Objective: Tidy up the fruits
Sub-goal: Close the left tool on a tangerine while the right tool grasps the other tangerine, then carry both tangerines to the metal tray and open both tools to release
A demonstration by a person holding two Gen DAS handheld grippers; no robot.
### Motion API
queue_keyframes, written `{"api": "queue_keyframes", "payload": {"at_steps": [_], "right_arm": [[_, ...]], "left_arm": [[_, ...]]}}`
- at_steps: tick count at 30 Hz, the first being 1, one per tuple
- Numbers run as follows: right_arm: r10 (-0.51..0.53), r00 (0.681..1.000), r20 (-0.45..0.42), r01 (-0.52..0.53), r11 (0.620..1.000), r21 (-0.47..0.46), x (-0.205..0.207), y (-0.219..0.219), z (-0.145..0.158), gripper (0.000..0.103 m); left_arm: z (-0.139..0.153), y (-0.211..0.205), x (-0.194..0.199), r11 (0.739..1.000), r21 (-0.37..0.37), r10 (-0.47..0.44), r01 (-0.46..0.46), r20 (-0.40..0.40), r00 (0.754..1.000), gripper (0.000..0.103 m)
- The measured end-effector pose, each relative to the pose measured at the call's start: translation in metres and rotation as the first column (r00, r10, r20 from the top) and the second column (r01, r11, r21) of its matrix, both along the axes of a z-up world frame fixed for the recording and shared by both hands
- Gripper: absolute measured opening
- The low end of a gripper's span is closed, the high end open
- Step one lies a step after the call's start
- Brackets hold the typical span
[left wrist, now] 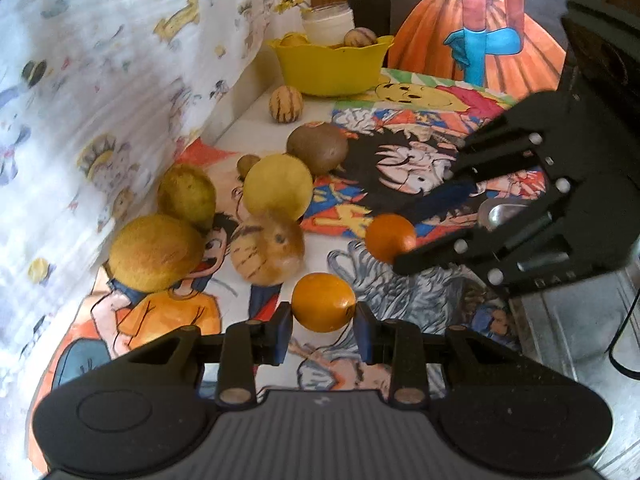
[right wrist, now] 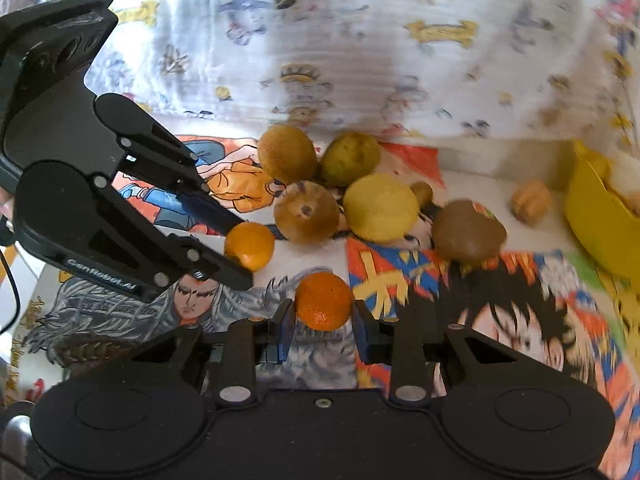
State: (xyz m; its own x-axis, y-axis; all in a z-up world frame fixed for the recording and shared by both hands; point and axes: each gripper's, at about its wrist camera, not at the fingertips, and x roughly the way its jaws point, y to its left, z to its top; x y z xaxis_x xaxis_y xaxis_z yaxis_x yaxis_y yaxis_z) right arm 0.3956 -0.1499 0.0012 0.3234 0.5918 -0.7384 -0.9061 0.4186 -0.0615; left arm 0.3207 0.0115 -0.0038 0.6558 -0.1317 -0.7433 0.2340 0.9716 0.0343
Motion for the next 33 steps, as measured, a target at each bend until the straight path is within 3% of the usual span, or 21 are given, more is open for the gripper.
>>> {"api": "queue_keyframes", "payload": {"at_steps": [6,12,17,22,33], "right_arm": [[-0.121,0.993,-0.015,0.121,0.992,0.024,-0.015,-0.027,0.001,0.033],[-0.288,0.957,-0.01,0.288,0.955,0.069,-0.035,-0.066,0.015,0.033],[-0.458,0.889,0.003,0.455,0.885,0.092,-0.054,-0.1,0.031,0.033],[-0.613,0.79,0.0,0.611,0.787,0.081,-0.067,-0.136,0.03,0.033],[-0.764,0.646,-0.009,0.763,0.645,0.044,-0.072,-0.161,0.004,0.033]], "left_arm": [[0.004,-0.015,0.002,0.999,0.001,-0.048,0.048,0.011,0.999,0.036],[0.01,-0.041,0.003,0.991,-0.004,-0.131,0.131,0.027,0.991,0.036],[0.017,-0.071,0.009,0.978,-0.02,-0.207,0.208,0.041,0.978,0.036],[0.018,-0.1,0.017,0.96,-0.039,-0.274,0.276,0.038,0.961,0.036],[0.0,-0.145,0.036,0.925,-0.032,-0.379,0.378,-0.02,0.925,0.036]]}}
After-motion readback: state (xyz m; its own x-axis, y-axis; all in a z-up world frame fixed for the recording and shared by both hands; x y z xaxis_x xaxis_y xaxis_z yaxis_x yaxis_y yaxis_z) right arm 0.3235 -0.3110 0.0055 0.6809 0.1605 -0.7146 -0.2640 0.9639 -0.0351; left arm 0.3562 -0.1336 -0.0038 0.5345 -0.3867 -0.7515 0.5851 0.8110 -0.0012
